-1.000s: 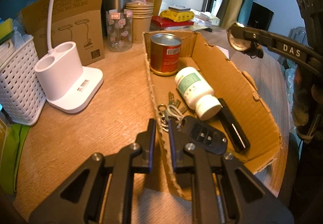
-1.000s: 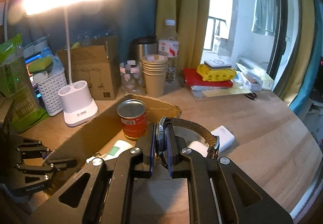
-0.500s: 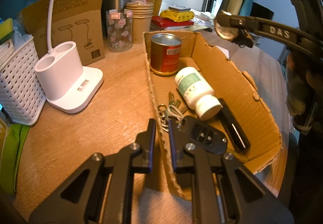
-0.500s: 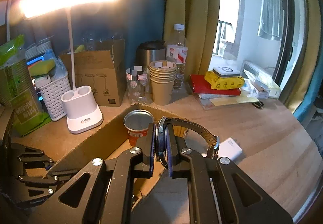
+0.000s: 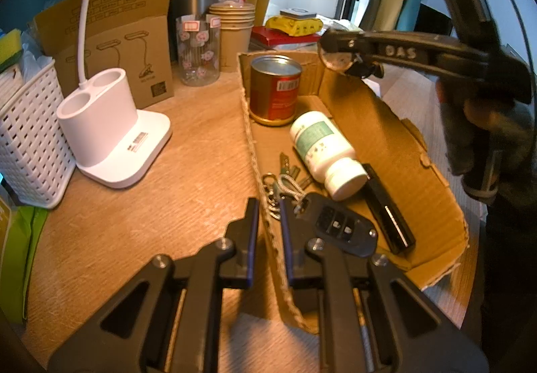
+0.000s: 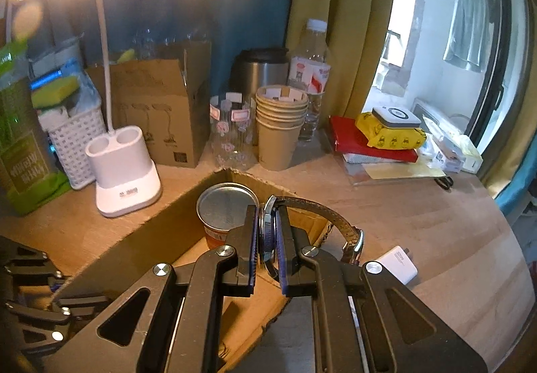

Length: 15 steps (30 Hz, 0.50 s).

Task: Organize rigid objects
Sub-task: 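Lift the black watch with the right gripper and carry it over the box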

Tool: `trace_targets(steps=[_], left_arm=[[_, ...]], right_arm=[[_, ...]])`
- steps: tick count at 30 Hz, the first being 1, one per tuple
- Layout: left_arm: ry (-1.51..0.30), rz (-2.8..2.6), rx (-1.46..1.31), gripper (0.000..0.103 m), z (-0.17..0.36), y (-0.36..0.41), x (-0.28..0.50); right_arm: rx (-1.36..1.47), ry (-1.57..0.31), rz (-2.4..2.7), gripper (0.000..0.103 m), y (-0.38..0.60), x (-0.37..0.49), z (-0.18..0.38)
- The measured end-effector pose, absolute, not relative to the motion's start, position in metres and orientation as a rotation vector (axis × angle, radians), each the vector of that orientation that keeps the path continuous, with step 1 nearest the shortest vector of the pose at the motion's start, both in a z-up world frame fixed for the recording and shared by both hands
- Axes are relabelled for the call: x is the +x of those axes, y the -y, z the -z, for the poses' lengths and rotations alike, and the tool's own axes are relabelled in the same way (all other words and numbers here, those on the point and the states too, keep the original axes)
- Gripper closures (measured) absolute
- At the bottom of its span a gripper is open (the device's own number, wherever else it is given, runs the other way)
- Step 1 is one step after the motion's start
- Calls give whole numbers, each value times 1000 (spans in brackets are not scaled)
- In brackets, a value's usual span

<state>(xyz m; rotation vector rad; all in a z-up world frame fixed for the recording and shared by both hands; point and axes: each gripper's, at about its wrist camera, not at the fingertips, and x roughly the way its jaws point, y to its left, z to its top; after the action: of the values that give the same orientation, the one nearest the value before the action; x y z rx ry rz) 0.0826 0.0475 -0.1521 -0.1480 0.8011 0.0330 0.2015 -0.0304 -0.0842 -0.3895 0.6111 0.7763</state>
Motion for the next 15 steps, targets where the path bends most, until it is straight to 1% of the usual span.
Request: trace_targets(steps=[10,15], left_arm=[[-801,-33,-148,89,152,-47,83],[-800,-33,-144,89,153,-47,83]], right_arm=[[-415,-644,-777,92,23,208,98],[-478,-630,-764,92,15,205,103]])
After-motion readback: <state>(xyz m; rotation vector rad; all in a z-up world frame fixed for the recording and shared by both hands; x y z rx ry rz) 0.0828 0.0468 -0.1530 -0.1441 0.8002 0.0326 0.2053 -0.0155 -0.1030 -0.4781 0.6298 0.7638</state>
